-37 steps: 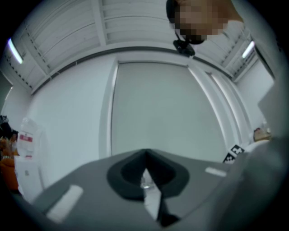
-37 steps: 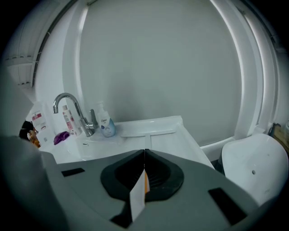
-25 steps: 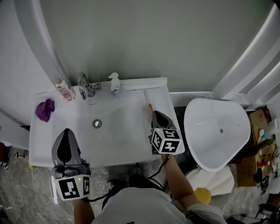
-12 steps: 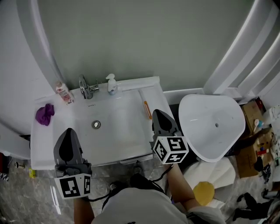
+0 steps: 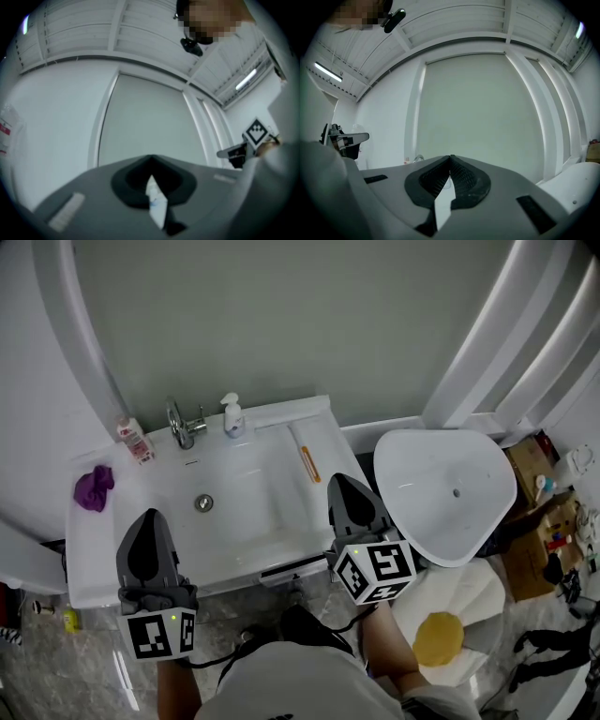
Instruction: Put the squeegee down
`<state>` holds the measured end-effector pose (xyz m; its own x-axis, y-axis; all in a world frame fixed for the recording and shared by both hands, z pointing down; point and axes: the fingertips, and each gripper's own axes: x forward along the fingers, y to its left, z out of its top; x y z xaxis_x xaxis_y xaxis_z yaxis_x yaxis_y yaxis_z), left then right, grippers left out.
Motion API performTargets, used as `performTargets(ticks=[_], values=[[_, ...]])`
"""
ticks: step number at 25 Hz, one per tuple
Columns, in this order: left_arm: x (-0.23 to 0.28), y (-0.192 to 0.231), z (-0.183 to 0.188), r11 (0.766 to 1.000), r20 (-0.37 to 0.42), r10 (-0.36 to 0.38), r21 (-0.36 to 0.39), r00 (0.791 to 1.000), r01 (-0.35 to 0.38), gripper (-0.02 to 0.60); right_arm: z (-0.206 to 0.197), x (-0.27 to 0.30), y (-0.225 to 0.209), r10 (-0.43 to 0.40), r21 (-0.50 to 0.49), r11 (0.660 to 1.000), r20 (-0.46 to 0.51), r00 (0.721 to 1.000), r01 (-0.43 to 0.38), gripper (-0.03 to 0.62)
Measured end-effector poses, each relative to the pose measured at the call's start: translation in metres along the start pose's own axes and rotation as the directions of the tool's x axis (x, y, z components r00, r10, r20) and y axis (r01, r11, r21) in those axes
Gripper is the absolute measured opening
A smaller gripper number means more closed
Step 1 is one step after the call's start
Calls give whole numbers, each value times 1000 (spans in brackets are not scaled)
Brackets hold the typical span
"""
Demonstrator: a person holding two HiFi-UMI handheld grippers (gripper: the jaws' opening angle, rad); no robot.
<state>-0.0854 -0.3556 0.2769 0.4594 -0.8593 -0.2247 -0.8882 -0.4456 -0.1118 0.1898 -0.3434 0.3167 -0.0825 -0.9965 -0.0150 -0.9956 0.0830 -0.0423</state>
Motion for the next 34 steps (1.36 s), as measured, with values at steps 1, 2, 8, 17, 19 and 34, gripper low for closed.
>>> performTargets(ticks=[1,2,8,17,19,34], values=[[-1,0,1,1000,3,-6,-2,1000,6,5,1,-4,2,-1,3,1000,5,1000,1,1],[-3,-1,2,1000,5,-13,-4,1000,13,5,2,-8,4,-2,6,1000,9,1000,2,1],[-11,-3,5,999,19,-44,-16,999,45,5,7,-30,15,-16,-22,1000,31,999,17,2],[-25,-6,8,997,33,-74,-28,997,75,5,12,-55,29,-36,-55,998,51,998,39,1],[-26,-6,10,996,36,-80,-28,996,81,5,12,-58,31,-42,-62,997,51,998,45,1],[-28,-6,12,993,48,-109,-32,993,110,5,16,-64,39,-62,-67,996,59,996,66,1]])
